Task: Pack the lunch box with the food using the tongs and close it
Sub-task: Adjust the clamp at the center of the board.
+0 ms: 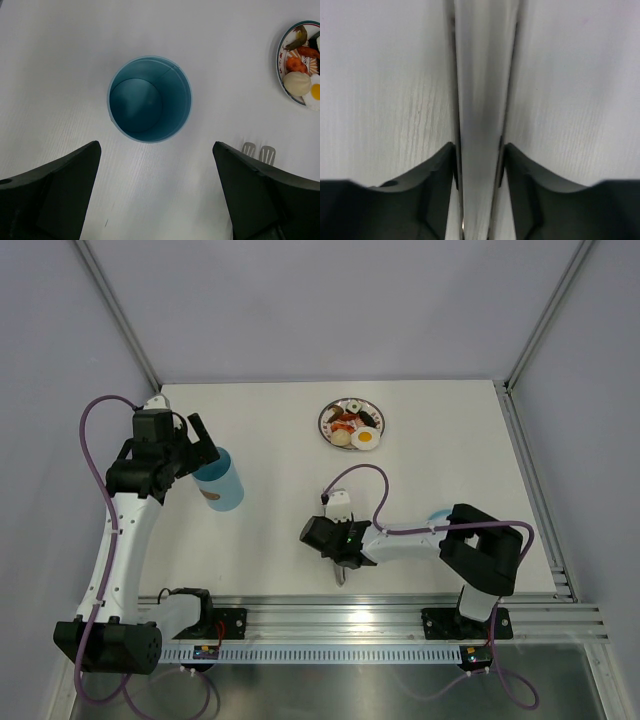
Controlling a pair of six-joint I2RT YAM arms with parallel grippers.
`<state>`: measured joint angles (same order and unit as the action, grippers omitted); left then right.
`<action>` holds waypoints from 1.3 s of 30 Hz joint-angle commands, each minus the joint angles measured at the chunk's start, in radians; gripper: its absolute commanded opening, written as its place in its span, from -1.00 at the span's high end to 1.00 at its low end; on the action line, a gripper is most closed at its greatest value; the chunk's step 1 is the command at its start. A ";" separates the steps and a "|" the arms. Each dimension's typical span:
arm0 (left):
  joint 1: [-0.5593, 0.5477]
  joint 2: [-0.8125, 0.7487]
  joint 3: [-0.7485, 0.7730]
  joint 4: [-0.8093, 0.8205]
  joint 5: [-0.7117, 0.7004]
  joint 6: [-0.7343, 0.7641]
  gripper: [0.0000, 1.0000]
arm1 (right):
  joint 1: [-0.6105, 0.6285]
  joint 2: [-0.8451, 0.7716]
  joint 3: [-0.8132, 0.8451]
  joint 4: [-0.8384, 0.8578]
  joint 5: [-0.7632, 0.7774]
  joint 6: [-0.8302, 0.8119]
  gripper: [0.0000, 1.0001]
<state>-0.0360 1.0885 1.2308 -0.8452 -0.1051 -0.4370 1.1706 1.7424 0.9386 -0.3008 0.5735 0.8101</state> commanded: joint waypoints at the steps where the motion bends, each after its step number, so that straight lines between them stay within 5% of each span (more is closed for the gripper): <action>1: 0.005 0.004 0.021 0.023 -0.007 0.006 -0.98 | -0.003 0.042 -0.020 -0.092 -0.011 0.032 0.09; 6: 0.004 0.007 0.032 0.024 -0.007 0.004 -0.98 | -0.023 -0.074 0.006 -0.175 0.006 -0.020 0.59; 19: 0.008 0.056 0.079 0.051 0.042 -0.046 -0.98 | -0.287 -0.469 0.120 -0.455 -0.302 -0.255 0.56; 25: 0.008 0.062 0.056 0.067 0.050 -0.057 -0.98 | -0.302 -0.404 0.088 -0.439 -0.206 -0.252 0.56; 39: 0.008 0.063 0.036 0.074 0.050 -0.045 -0.98 | -0.302 -0.186 -0.032 -0.046 -0.064 -0.318 0.39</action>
<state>-0.0319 1.1496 1.2671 -0.8139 -0.0692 -0.4835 0.8703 1.5299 0.9249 -0.4728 0.4416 0.4919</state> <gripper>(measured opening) 0.988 0.307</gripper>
